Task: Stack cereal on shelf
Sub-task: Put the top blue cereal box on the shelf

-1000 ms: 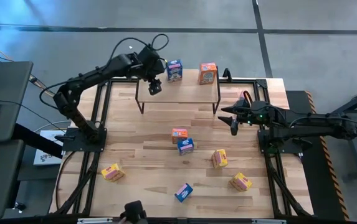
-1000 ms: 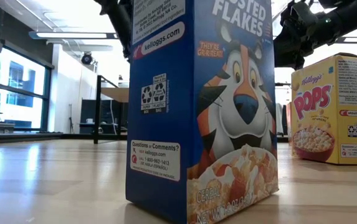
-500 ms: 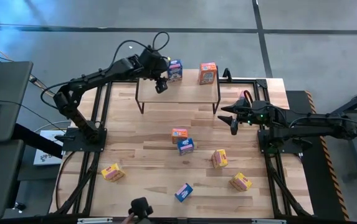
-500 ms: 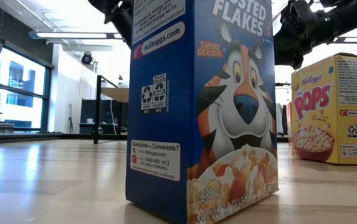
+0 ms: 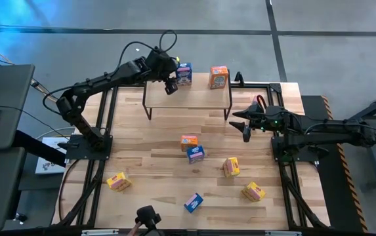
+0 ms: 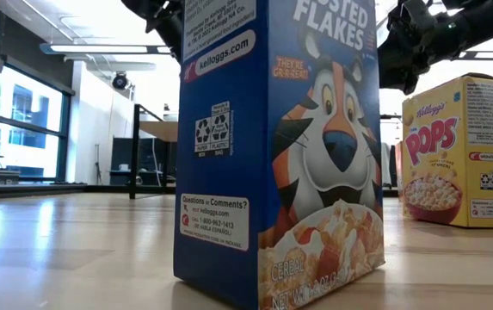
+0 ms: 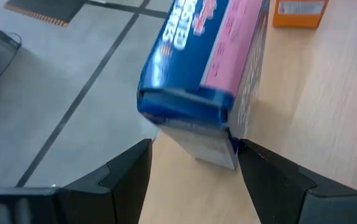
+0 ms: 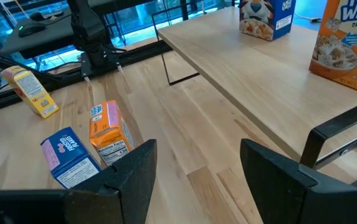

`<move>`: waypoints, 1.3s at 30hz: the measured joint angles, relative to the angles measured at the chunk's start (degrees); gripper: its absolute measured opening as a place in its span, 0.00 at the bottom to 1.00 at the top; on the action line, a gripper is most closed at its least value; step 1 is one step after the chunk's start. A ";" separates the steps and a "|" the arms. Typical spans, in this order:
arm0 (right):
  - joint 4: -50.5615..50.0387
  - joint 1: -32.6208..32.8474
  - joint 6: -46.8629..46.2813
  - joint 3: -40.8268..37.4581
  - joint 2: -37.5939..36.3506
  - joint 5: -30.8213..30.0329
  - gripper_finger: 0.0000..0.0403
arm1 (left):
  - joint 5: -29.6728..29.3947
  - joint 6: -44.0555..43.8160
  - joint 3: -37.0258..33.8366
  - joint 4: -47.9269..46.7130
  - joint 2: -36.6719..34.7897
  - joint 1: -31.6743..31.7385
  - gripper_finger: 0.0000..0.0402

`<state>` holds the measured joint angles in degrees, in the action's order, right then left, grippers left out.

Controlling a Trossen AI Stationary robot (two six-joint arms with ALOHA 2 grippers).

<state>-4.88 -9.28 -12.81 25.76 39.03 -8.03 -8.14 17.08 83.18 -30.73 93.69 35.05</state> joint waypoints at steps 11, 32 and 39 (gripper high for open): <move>2.45 0.00 1.60 0.00 0.02 0.00 0.56 | 1.79 0.55 0.00 1.58 0.68 -0.24 0.57; 2.61 0.01 2.81 0.00 0.00 0.00 0.56 | 1.53 1.11 0.00 4.93 3.10 -0.35 0.57; 2.60 0.02 2.81 0.00 0.00 0.00 0.56 | 1.42 1.12 0.00 4.79 2.84 -0.35 0.57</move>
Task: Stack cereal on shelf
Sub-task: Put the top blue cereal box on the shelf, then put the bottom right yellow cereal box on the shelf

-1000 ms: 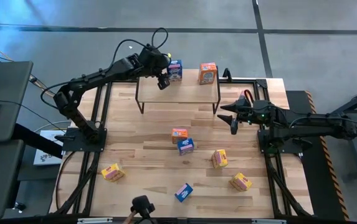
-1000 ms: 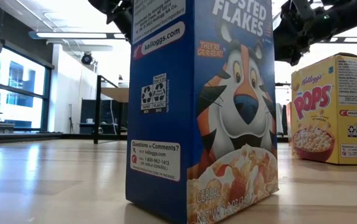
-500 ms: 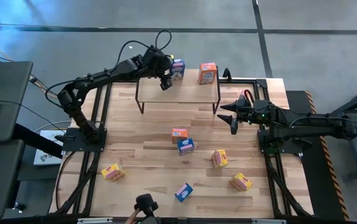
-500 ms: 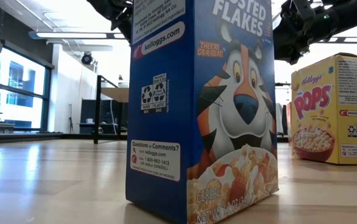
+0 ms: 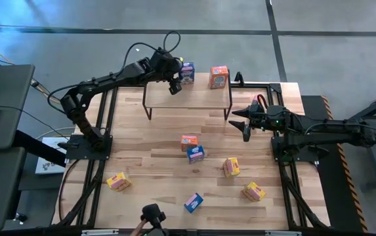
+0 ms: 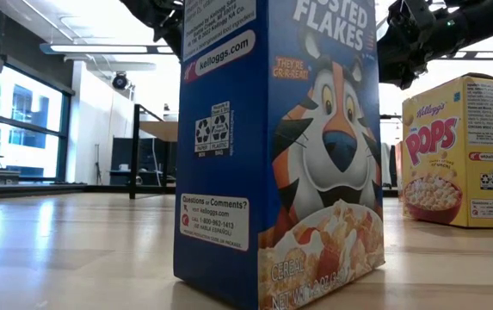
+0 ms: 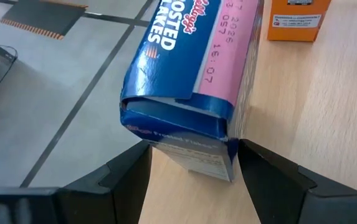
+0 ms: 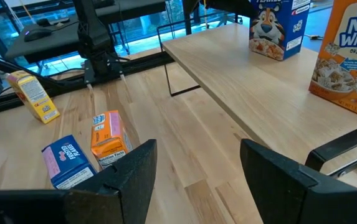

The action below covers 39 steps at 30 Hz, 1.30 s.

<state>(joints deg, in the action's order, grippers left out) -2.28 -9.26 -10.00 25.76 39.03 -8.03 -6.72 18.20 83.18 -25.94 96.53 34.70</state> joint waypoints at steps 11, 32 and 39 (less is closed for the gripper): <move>-0.10 0.00 -0.28 0.00 0.02 0.02 0.56 | -1.33 0.03 0.06 -3.46 -5.81 -0.37 0.57; 4.00 0.00 -5.56 -0.02 0.00 0.59 0.56 | -1.33 -5.34 0.06 -18.00 -18.18 -8.04 0.57; 3.96 0.00 -5.18 -0.02 0.00 1.14 0.57 | -1.32 -7.36 0.06 -22.10 -21.28 -10.48 0.57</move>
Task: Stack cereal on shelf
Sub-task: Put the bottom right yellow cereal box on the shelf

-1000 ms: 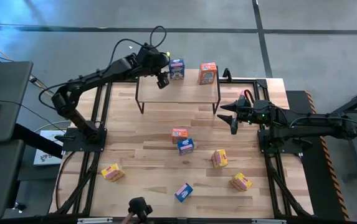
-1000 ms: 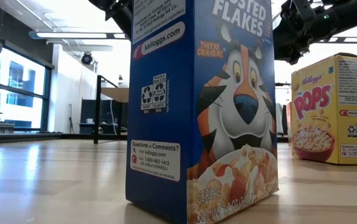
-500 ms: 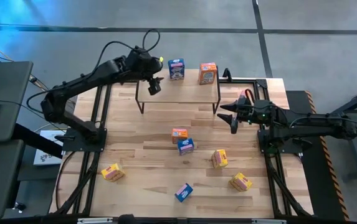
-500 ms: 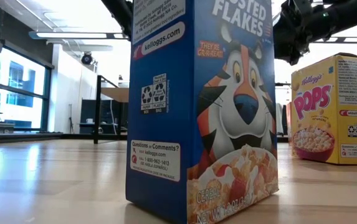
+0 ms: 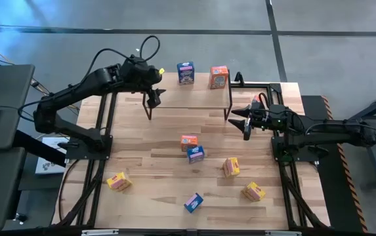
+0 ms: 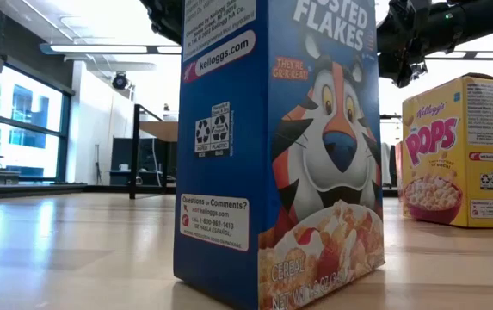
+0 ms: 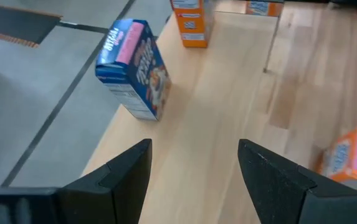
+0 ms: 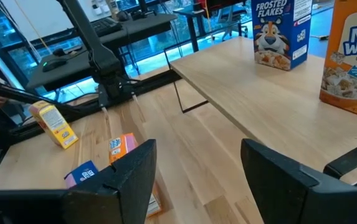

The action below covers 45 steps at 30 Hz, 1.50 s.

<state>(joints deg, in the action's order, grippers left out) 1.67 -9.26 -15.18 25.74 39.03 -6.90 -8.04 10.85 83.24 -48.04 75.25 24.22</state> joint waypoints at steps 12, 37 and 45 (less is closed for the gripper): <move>0.36 -0.02 0.17 0.00 0.00 1.94 0.80 | -0.04 -3.27 -0.20 -3.60 -1.63 -3.11 0.57; 35.05 2.25 -10.20 0.48 -0.01 27.06 0.82 | -0.03 -10.71 -38.42 29.99 -23.98 -8.56 0.57; 9.65 2.85 -14.40 15.41 0.74 25.26 0.82 | -0.04 -9.24 -41.19 33.92 -23.99 -9.76 0.57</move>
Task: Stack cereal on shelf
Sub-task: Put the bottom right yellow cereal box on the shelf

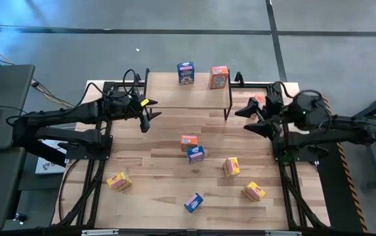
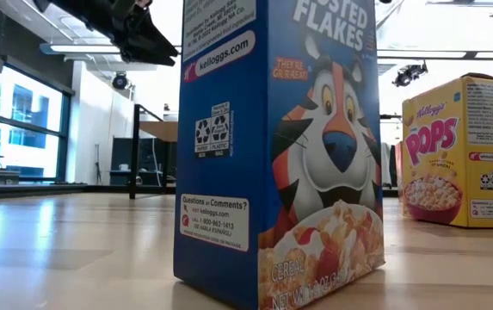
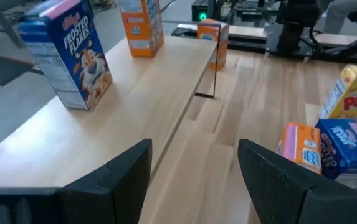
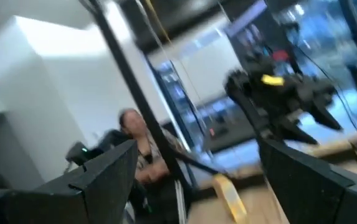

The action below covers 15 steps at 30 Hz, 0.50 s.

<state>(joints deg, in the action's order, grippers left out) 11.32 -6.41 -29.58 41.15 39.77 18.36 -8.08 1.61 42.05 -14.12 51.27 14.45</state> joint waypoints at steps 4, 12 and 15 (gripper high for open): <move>-24.53 1.98 0.96 11.13 2.48 -7.21 0.82 | 0.00 0.03 -0.08 0.08 0.02 0.05 0.57; -53.51 9.40 -16.41 21.88 11.01 -19.41 0.82 | -0.21 1.03 -0.08 0.78 0.02 0.15 0.57; -55.16 12.80 -21.28 22.38 14.19 -19.38 0.82 | -0.22 1.06 -0.08 0.78 0.04 0.16 0.57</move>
<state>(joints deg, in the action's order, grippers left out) -43.84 6.39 -50.86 63.53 53.96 -1.02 -8.29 2.67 41.98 -13.34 51.31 14.61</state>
